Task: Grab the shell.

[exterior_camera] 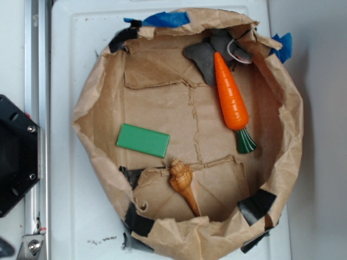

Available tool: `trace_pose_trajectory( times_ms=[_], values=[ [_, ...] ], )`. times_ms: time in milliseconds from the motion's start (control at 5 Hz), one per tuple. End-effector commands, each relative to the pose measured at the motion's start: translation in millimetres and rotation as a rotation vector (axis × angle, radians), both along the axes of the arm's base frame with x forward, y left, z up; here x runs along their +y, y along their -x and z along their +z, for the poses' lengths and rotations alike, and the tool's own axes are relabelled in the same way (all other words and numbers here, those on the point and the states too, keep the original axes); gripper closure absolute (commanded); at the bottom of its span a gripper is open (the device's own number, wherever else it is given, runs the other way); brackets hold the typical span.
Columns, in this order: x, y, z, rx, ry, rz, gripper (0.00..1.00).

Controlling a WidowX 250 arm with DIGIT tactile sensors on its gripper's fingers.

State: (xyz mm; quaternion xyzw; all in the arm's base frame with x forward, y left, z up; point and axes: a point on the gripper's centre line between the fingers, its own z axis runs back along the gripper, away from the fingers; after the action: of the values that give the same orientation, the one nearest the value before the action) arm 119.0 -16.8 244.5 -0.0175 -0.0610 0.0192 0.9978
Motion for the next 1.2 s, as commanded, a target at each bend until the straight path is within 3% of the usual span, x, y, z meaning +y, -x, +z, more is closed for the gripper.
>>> trace_pose_trajectory(
  times_ms=[0,200,400,600,800,1000],
  values=[
    [0,0,0,0.000,0.000,0.000,0.00],
    [9,-50,2,-0.033,0.041,0.041,0.00],
    [6,-62,-11,-0.046,0.004,0.038,0.00],
    [-2,-67,-22,-0.070,0.006,-0.041,0.00],
    [-13,-67,-41,-0.150,-0.016,-0.277,0.00],
    [-4,-77,-61,-0.161,0.005,-0.306,0.00]
  ],
)
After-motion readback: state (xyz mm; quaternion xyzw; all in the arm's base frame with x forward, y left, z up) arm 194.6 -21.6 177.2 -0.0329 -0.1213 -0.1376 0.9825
